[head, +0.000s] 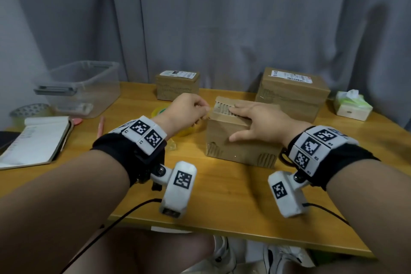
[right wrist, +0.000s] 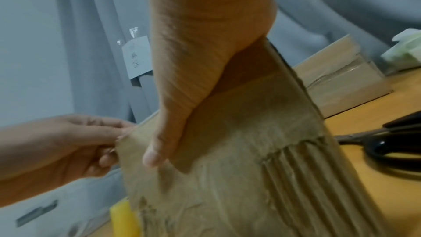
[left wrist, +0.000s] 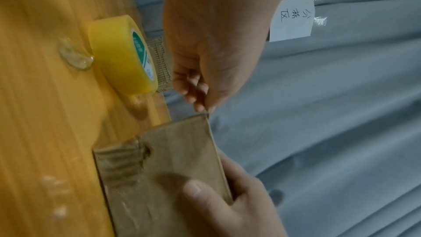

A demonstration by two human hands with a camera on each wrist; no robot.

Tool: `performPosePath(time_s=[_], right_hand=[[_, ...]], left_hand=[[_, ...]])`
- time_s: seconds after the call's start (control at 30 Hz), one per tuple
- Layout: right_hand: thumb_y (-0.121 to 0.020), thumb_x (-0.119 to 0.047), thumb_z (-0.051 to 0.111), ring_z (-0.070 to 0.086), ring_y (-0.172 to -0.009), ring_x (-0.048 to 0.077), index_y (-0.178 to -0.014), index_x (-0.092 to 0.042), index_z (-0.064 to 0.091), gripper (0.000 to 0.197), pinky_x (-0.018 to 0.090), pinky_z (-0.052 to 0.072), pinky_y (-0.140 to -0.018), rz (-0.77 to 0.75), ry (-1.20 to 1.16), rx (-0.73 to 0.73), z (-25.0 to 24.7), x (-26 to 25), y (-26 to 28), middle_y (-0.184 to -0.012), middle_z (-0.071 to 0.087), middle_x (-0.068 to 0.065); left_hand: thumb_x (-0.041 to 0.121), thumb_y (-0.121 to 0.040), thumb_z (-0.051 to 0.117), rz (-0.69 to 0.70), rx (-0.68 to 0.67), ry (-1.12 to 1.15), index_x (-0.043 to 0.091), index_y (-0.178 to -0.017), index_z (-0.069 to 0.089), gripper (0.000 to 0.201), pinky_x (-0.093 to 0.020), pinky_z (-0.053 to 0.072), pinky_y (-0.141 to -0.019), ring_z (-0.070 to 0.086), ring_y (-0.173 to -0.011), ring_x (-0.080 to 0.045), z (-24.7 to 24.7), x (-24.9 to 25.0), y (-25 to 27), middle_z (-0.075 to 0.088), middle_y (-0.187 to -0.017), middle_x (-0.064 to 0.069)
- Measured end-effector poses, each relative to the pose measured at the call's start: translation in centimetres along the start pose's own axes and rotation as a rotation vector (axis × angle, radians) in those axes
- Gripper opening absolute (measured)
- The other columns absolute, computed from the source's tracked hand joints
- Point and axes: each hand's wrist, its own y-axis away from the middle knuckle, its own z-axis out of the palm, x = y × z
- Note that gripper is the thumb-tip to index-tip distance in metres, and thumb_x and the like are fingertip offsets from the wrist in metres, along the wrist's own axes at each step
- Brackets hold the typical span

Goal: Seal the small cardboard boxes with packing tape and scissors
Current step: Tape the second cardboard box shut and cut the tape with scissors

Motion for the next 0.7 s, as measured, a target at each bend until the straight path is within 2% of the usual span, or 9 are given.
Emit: performPosePath(time_s=[0.07, 0.13, 0.23, 0.3, 0.37, 0.43, 0.5, 0.6, 0.7], right_hand=[[-0.073, -0.068, 0.062, 0.027, -0.14, 0.014, -0.148, -0.034, 0.031, 0.088, 0.033, 0.025, -0.109, -0.017, -0.043, 0.005, -0.2, 0.4, 0.0, -0.154, 0.03, -0.012], [-0.076, -0.068, 0.058, 0.031, -0.133, 0.015, -0.144, -0.035, 0.038, 0.079, 0.033, 0.028, -0.101, -0.002, -0.12, -0.007, -0.3, 0.6, -0.2, -0.146, 0.036, -0.01], [-0.089, -0.062, 0.042, 0.039, -0.118, 0.013, -0.13, -0.029, 0.054, 0.054, 0.028, 0.03, -0.09, 0.045, -0.289, 0.052, -0.3, 0.6, -0.6, -0.126, 0.046, -0.004], [-0.096, -0.052, 0.04, 0.044, -0.117, 0.017, -0.123, -0.024, 0.057, 0.043, 0.032, 0.036, -0.094, 0.096, -0.258, 0.152, 0.0, 0.6, -0.8, -0.119, 0.05, -0.001], [-0.097, -0.048, 0.036, 0.04, -0.125, 0.025, -0.13, -0.024, 0.051, 0.043, 0.041, 0.033, -0.103, 0.268, -0.109, 0.173, 0.5, 0.7, -0.9, -0.13, 0.048, 0.005], [-0.095, -0.051, 0.03, 0.029, -0.135, 0.032, -0.14, -0.026, 0.041, 0.053, 0.05, 0.024, -0.108, 0.478, -0.08, 0.053, 0.6, 0.8, -1.2, -0.147, 0.035, 0.009], [-0.094, -0.052, 0.027, 0.024, -0.139, 0.033, -0.144, -0.023, 0.037, 0.058, 0.051, 0.022, -0.111, 0.498, -0.127, -0.022, 0.5, 1.1, -1.7, -0.152, 0.032, 0.01], [-0.097, -0.045, 0.038, 0.044, -0.126, 0.032, -0.133, -0.008, 0.052, 0.053, 0.039, 0.035, -0.103, 0.485, -0.167, 0.054, -0.1, 2.3, -2.0, -0.135, 0.053, 0.013], [-0.097, -0.037, 0.047, 0.054, -0.114, 0.031, -0.123, -0.008, 0.059, 0.041, 0.035, 0.045, -0.091, 0.549, -0.319, 0.191, -0.9, 3.3, -1.5, -0.122, 0.062, 0.012]], left_hand=[[0.016, -0.095, 0.05, -0.006, 0.045, -0.178, 0.008, -0.105, 0.066, 0.02, -0.029, 0.048, -0.067, 0.059, -0.078, -0.018, -0.5, -1.4, -0.9, 0.066, -0.094, -0.006], [0.025, -0.095, 0.051, -0.06, 0.043, -0.432, 0.01, -0.113, 0.063, 0.027, -0.035, 0.048, -0.082, 0.057, -0.1, -0.026, -0.8, -3.0, -1.8, 0.059, -0.116, -0.011], [0.038, -0.093, 0.054, -0.158, -0.121, -0.713, 0.008, -0.128, 0.052, 0.046, -0.037, 0.043, -0.094, 0.051, -0.116, -0.03, -0.2, -4.7, -2.4, 0.053, -0.13, -0.012], [0.041, -0.092, 0.055, -0.185, -0.198, -0.749, 0.009, -0.133, 0.048, 0.052, -0.037, 0.043, -0.094, 0.051, -0.119, -0.028, 0.4, -5.4, -2.7, 0.054, -0.131, -0.01], [0.038, -0.093, 0.055, -0.201, -0.193, -0.783, 0.009, -0.131, 0.049, 0.048, -0.038, 0.042, -0.096, 0.052, -0.117, -0.027, 0.8, -5.9, -3.0, 0.056, -0.128, -0.009], [0.034, -0.095, 0.052, -0.207, -0.145, -0.818, 0.01, -0.127, 0.05, 0.041, -0.04, 0.036, -0.101, 0.051, -0.117, -0.027, 0.7, -6.2, -3.2, 0.057, -0.124, -0.007], [0.033, -0.096, 0.049, -0.215, -0.083, -0.742, 0.012, -0.13, 0.047, 0.04, -0.041, 0.028, -0.105, 0.048, -0.122, -0.027, 0.1, -6.2, -3.3, 0.055, -0.128, -0.007], [0.032, -0.096, 0.05, -0.189, 0.081, -0.413, 0.01, -0.133, 0.048, 0.043, -0.038, 0.033, -0.104, 0.046, -0.124, -0.029, -1.5, -5.1, -3.1, 0.053, -0.132, -0.009], [0.026, -0.095, 0.054, -0.066, 0.223, -0.054, 0.004, -0.126, 0.052, 0.037, -0.026, 0.044, -0.081, 0.057, -0.102, -0.022, -3.0, -3.1, -2.8, 0.058, -0.117, -0.01]])
